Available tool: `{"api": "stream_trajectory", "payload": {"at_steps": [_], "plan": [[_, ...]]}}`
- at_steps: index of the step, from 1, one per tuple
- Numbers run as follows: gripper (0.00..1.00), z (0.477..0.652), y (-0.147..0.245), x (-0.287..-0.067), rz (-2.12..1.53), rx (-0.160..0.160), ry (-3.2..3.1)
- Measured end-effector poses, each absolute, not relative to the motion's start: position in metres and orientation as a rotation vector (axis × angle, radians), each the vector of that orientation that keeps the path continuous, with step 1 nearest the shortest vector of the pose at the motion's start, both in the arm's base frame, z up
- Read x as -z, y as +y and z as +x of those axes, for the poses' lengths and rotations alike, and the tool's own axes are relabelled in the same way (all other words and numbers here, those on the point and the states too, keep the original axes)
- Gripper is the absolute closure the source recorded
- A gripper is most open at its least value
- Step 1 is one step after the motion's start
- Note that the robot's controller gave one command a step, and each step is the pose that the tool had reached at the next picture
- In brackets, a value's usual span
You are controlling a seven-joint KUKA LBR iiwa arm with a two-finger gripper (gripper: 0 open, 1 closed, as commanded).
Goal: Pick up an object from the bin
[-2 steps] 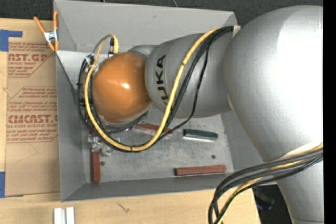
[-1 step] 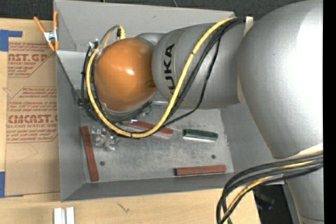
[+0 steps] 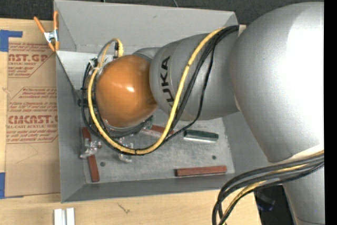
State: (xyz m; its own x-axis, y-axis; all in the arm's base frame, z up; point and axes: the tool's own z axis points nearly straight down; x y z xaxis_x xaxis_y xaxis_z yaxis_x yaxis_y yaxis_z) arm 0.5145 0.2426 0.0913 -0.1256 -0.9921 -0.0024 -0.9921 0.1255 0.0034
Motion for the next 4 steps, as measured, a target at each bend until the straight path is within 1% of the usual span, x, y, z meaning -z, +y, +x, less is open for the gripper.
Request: {"api": "stream_trajectory", "payload": {"at_steps": [1, 2, 3, 4], "plan": [[0.00, 0.516, 0.243, -0.092, 2.077, 0.005, -2.359], [1.00, 0.498, 0.251, -0.073, 2.464, 0.004, -1.963], [1.00, 0.498, 0.251, -0.073, 2.464, 0.004, -1.963], [1.00, 0.495, 0.247, -0.131, 2.466, 0.009, -1.941]]}}
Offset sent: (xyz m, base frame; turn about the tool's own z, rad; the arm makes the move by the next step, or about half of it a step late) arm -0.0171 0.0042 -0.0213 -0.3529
